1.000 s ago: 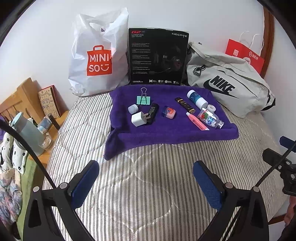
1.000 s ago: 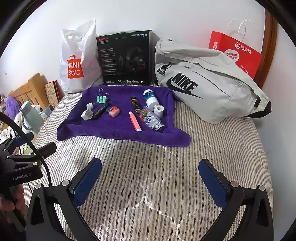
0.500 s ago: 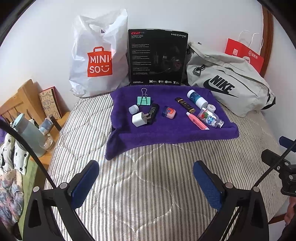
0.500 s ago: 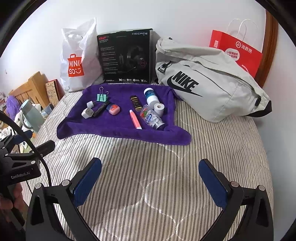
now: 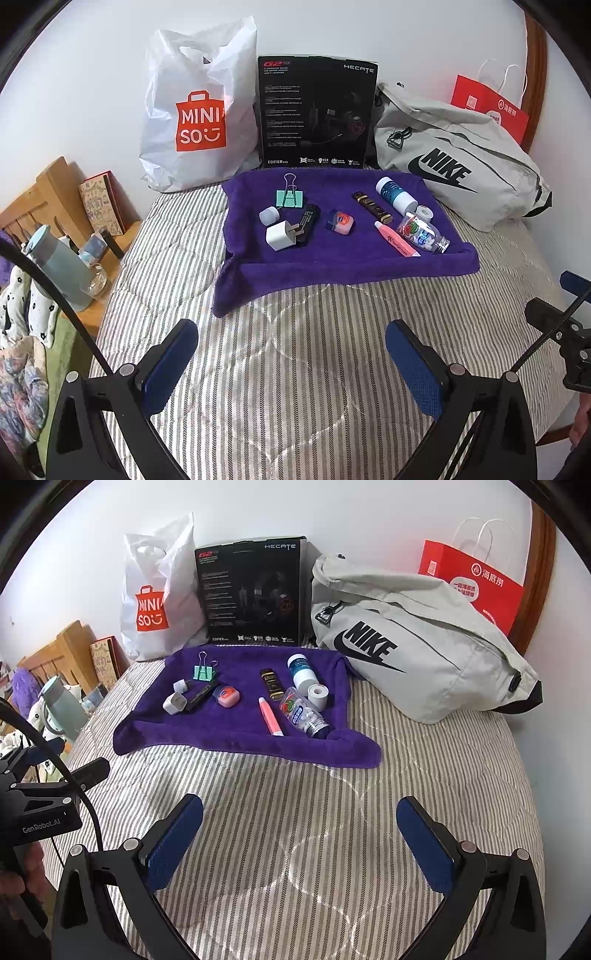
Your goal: Organize rigid objects
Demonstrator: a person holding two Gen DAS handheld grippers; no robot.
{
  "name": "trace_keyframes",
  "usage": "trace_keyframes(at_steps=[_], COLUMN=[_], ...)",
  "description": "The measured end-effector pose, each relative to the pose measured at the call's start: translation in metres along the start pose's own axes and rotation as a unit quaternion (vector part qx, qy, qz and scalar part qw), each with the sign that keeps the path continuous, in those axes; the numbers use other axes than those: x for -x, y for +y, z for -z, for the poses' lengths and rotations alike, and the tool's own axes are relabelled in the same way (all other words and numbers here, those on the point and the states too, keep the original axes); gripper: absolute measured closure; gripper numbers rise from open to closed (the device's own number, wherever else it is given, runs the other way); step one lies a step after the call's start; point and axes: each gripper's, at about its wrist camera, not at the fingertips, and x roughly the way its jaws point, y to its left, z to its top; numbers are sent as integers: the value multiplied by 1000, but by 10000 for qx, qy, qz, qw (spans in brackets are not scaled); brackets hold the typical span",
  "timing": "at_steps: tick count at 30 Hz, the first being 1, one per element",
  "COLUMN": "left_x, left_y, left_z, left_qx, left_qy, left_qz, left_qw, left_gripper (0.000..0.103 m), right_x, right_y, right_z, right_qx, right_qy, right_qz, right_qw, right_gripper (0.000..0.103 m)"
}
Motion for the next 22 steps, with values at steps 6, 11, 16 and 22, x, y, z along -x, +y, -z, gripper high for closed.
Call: trace_keyframes(at_steps=[6,11,16,22], left_x=[0,1,3,6], left_y=[0,0,2,2], left_z=[1,1,0,0], left_qx=[2,14,11,-13], left_qy=[-29,-39,-62,-124], left_qz=[1,-3,5,-15], left_qw=[10000,10000,10000,9999], left_gripper=[0,0,0,0], right_x=[0,1,1,1], right_y=[-1,-1,0,2], right_z=[-1,0,0,0], right_qx=[8,12,29,48], right_qy=[7,-5,-2,1], right_qz=[-14,-24,-43,-51], right_qw=[10000,10000,10000,10000], right_gripper=[0,0,0,0])
